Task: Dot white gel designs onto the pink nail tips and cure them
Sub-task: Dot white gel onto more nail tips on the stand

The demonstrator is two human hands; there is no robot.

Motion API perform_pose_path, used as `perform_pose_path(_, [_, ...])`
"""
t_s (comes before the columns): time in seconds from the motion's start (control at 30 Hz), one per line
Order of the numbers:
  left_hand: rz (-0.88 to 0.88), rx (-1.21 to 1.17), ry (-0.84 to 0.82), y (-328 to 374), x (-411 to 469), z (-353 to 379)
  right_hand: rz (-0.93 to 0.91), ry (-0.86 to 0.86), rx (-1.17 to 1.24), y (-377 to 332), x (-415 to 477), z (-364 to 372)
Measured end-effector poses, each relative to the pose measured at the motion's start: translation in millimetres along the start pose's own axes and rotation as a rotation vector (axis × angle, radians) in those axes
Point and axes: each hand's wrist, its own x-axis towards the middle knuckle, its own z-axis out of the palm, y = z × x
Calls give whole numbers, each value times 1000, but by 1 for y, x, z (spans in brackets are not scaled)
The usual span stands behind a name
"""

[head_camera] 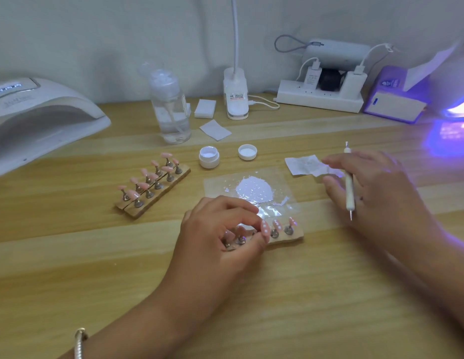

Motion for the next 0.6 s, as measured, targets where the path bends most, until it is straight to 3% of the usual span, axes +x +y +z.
perform_pose_path(0.6, [-51,110,-4,-5,1,3,-20,-53,10,-6,-3,0])
